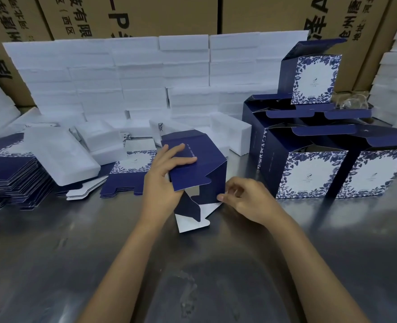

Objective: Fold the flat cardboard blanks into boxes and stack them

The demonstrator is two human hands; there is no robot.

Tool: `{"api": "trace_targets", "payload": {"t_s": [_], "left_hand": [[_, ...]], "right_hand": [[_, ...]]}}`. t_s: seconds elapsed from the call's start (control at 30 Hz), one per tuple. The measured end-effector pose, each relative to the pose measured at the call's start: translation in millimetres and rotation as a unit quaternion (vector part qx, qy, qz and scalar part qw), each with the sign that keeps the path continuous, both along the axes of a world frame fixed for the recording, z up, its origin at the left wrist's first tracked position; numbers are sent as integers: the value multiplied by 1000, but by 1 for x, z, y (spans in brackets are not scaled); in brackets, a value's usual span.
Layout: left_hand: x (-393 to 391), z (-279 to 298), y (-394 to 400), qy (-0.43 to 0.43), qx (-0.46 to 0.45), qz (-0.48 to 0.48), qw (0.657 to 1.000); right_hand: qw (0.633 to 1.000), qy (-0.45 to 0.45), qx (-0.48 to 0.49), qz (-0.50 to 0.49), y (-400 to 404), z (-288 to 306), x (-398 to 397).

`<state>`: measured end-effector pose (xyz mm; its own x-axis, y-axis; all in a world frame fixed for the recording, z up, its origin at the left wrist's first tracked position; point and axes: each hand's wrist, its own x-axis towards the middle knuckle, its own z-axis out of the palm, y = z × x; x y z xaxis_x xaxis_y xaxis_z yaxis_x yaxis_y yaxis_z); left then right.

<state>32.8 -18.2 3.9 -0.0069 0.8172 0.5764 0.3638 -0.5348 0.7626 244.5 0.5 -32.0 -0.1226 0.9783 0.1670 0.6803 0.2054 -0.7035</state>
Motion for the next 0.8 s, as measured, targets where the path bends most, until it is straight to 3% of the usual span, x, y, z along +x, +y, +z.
{"api": "trace_targets", "payload": {"t_s": [0.3, 0.8], "left_hand": [[-5, 1, 2, 9, -1, -22, 1000], [-6, 3, 4, 12, -10, -35, 999]], "right_hand": [[999, -26, 34, 13, -1, 1, -5], [984, 49, 172, -16, -12, 22, -10]]}}
